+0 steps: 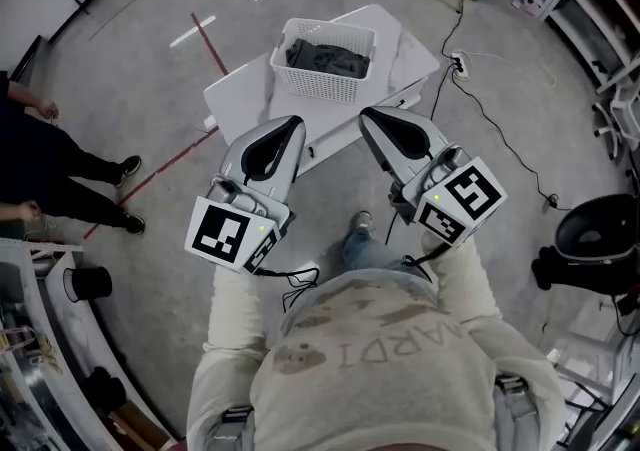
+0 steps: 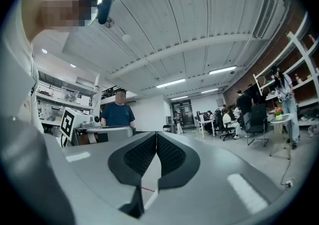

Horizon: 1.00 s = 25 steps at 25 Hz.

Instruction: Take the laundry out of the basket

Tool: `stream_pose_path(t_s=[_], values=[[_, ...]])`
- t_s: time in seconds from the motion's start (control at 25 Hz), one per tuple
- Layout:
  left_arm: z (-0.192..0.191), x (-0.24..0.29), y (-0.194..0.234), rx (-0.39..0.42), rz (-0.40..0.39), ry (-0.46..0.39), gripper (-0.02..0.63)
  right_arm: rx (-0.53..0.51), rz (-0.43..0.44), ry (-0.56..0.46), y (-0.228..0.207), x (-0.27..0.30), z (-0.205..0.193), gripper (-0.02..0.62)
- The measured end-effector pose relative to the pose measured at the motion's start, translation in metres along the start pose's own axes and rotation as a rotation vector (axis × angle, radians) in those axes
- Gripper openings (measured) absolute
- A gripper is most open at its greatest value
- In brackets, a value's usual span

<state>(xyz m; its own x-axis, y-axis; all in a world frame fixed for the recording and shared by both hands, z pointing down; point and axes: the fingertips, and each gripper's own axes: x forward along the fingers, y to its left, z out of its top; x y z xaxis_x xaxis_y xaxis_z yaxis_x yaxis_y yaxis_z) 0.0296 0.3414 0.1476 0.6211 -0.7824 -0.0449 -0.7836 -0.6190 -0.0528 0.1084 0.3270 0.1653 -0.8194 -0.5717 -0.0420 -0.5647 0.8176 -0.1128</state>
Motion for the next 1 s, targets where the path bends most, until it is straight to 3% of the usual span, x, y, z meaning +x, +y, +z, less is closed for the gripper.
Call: stream_pose_path(t_s=[0.52,0.68,1.0], values=[[-0.005,0.126,0.1,-0.01,0.101,-0.007,0.0,-0.014,0.075,0.022,-0.142,0.077,0.01,0.04],[-0.025,0.146,0.125,-0.029,0.105,0.04,0.0,0.028,0.075,0.055,-0.166,0.094,-0.009,0.042],[-0.037,0.195,0.191,-0.016,0.064,0.042,0.0,0.038,0.053,0.083,-0.217,0.162,-0.021,0.046]])
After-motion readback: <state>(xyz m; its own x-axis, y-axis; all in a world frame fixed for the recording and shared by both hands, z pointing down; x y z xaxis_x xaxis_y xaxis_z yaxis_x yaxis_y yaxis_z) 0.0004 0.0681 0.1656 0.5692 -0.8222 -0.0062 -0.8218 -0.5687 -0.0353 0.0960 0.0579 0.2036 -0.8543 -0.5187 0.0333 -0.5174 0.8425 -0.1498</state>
